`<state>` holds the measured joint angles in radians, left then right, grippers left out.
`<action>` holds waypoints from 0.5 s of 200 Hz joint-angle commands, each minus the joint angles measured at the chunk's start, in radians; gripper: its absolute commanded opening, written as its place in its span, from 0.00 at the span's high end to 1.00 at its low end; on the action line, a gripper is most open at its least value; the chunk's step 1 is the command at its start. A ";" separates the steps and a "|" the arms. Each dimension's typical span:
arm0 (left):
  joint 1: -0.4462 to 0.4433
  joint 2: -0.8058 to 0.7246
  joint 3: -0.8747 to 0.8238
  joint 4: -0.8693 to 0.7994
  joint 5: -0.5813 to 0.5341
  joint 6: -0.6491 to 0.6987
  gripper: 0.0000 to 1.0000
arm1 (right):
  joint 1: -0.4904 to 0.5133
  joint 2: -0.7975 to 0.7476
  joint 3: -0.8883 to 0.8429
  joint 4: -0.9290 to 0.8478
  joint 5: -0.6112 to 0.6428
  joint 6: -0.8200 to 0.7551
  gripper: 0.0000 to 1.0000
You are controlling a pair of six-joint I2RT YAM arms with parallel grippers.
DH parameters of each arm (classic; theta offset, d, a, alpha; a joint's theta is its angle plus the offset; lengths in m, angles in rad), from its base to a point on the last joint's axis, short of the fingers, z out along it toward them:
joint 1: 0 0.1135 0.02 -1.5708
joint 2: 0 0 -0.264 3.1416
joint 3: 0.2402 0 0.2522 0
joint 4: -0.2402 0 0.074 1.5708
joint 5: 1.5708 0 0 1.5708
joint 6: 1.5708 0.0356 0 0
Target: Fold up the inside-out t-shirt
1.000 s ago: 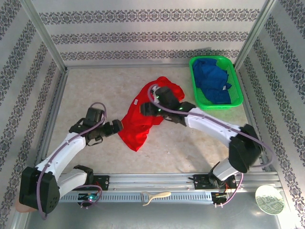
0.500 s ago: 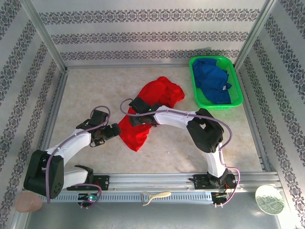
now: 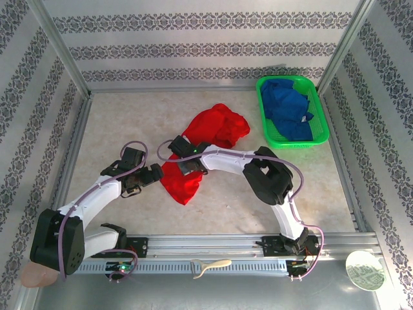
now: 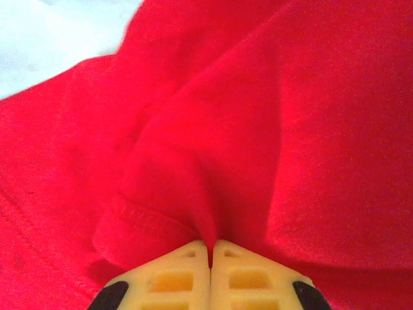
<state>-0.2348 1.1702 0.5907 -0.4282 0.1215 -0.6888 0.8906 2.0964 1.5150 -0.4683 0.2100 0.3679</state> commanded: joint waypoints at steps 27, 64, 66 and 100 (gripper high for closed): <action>-0.024 0.072 0.048 0.020 0.098 0.039 0.01 | -0.116 -0.381 -0.177 0.051 -0.013 0.019 1.00; -0.127 0.148 0.093 0.075 0.071 0.030 0.03 | -0.236 -0.635 -0.342 0.094 -0.069 0.083 1.00; -0.131 0.157 0.095 0.077 0.070 0.029 0.03 | -0.241 -0.645 -0.350 0.095 -0.067 0.085 1.00; -0.178 0.252 0.115 0.152 0.072 0.010 0.06 | -0.319 -0.756 -0.471 0.138 -0.119 0.147 1.00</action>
<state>-0.3801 1.3758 0.6838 -0.3573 0.1905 -0.6746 0.6022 1.3567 1.1263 -0.3462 0.1497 0.4496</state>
